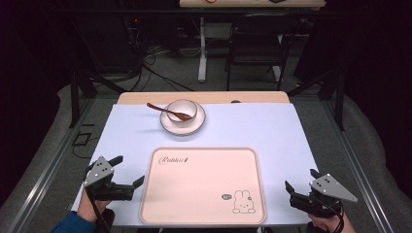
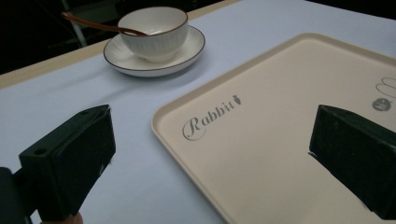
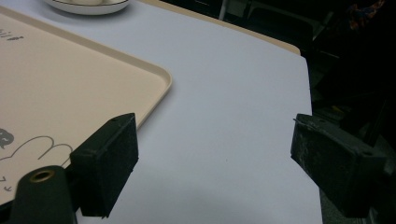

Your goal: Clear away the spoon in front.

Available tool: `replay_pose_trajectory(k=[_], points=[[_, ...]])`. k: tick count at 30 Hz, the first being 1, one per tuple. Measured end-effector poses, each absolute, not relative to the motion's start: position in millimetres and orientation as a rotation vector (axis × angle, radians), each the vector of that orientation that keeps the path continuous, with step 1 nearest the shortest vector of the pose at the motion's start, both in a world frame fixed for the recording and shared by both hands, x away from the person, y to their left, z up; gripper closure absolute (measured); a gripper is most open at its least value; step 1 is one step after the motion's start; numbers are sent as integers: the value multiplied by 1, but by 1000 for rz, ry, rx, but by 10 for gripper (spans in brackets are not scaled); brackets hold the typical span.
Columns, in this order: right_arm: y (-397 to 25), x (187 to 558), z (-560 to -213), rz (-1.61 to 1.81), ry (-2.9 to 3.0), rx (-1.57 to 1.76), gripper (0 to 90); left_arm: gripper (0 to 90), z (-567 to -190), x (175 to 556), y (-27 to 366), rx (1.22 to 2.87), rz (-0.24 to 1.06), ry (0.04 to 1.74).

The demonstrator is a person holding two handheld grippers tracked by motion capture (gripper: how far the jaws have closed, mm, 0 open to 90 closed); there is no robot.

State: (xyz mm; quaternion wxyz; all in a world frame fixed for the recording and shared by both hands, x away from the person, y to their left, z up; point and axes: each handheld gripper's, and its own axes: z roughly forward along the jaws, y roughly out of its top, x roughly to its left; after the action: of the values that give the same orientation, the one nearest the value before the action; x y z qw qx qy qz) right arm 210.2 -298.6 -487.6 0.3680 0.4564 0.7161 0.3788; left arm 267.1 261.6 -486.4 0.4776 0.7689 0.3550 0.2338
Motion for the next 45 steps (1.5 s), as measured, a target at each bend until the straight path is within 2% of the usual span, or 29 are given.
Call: replay_pose_trajectory(k=[16,19,25,30,45], points=[[-299,209,-487,971,1827,1184,143,1,-486,288,242,1852,588,888],[-298,210,-487,962,1837,1177,143,1,-489,300,240,1850,603,968],[-299,209,-487,967,1829,1177,143,3,-488,311,233,1827,618,968],[-299,209,-487,969,1824,1182,143,14,-491,323,226,1850,632,1035],[-299,209,-487,964,1830,1183,143,4,-487,356,213,1793,630,1036]])
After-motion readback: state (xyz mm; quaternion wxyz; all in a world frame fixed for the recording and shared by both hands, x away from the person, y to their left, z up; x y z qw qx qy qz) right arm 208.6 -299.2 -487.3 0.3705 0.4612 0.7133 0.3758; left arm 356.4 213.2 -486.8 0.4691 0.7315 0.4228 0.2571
